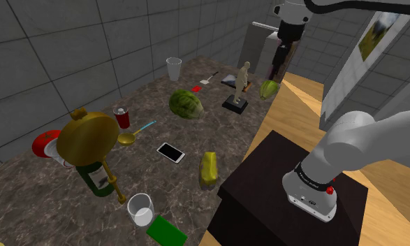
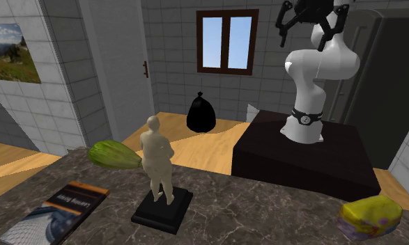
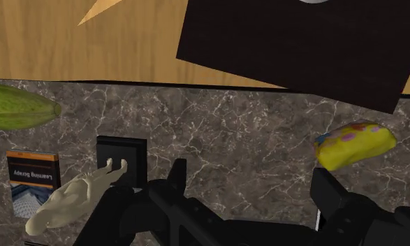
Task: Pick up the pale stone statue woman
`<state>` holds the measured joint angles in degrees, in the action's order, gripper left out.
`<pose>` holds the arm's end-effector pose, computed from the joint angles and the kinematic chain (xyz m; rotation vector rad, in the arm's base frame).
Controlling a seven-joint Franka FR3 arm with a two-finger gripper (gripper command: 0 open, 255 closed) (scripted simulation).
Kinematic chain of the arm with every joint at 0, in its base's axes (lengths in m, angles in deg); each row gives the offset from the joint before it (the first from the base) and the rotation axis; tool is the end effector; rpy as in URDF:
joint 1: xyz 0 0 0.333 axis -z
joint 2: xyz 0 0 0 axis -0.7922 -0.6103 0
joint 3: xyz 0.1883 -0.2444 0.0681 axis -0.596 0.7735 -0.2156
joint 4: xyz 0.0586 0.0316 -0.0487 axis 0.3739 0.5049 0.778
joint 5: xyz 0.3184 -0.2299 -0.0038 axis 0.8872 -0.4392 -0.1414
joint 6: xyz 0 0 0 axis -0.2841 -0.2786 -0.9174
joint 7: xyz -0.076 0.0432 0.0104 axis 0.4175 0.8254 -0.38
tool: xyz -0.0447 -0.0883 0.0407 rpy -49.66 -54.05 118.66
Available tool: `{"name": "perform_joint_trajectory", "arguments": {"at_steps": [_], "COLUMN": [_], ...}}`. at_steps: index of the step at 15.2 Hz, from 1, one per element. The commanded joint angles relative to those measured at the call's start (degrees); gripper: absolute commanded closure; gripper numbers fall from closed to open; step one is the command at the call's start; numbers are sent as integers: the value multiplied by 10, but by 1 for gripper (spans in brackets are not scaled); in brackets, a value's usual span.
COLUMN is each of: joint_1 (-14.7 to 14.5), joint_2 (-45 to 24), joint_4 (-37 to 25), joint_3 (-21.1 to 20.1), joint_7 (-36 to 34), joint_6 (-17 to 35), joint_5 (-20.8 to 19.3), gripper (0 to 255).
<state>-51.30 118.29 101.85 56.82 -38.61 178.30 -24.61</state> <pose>0.3266 -0.0498 0.5697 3.0311 0.3051 -0.0890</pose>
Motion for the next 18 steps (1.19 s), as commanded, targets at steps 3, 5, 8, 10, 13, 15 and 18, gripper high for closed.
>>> {"name": "perform_joint_trajectory", "arguments": {"at_steps": [3, 5, 8, 10, 13, 15, 18], "joint_1": [10, 15, 20, 22, 26, 28, 32], "joint_2": [-55, -86, -136, -171, -227, -266, -327], "joint_4": [-9, -18, -37, -54, -84, -108, -149], "joint_3": [36, 54, 80, 97, 121, 137, 157], "joint_7": [35, 52, 78, 97, 126, 146, 179], "joint_6": [60, 89, 130, 156, 192, 213, 241], "joint_5": [-22, -30, -36, -37, -33, -26, -9], "gripper": [0, 0, 0, 0, 0, 0, 0]}}
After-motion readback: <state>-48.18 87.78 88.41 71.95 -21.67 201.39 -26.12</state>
